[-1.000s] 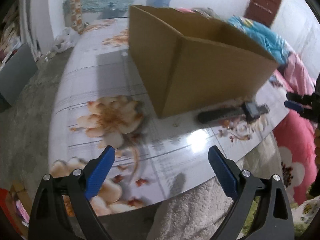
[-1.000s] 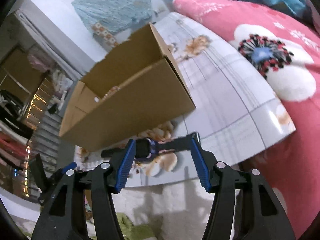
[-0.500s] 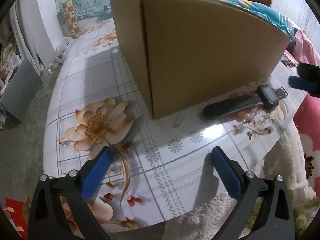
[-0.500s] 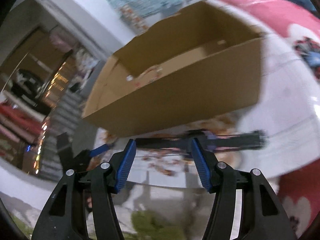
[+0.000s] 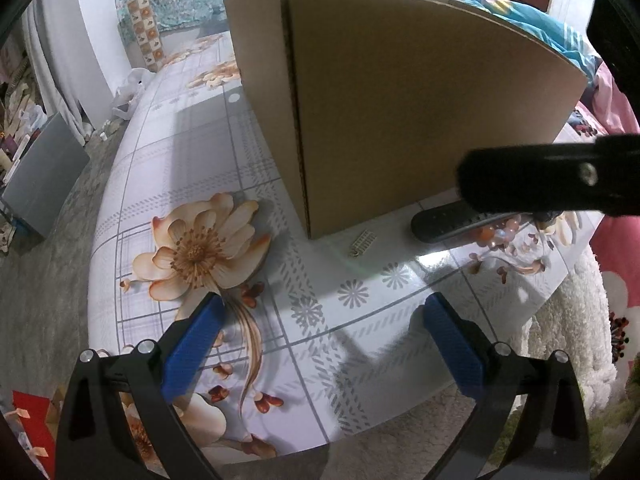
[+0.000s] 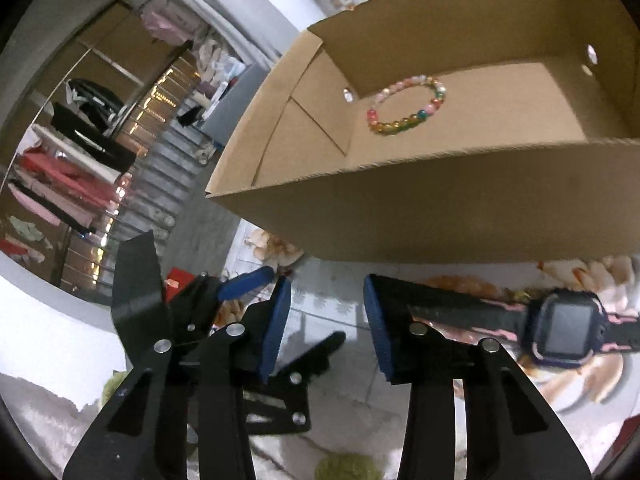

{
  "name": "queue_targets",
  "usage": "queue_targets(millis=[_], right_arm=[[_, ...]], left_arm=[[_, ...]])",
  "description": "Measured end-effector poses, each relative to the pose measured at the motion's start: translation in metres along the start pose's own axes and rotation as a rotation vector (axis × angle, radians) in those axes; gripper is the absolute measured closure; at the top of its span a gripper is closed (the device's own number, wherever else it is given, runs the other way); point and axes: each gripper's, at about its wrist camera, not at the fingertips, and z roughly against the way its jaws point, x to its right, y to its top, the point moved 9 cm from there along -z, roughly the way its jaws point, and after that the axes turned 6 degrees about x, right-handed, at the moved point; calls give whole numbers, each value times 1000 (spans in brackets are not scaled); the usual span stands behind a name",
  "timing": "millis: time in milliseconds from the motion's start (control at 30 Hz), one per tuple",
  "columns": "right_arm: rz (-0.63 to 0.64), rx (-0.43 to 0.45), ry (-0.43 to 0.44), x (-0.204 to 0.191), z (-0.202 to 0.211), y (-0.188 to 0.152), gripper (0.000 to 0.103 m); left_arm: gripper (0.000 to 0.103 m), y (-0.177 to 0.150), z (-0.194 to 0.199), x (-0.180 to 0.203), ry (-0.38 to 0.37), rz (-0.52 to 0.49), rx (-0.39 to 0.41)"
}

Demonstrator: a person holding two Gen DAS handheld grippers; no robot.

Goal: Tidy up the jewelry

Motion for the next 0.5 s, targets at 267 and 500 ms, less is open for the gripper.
queue_targets(millis=[267, 500], right_arm=[[-37, 27, 4, 10, 5, 12, 65], [-58, 45, 13, 8, -1, 16, 65]], left_arm=[[4, 0, 1, 0, 4, 2, 1], [4, 0, 1, 0, 3, 4, 0]])
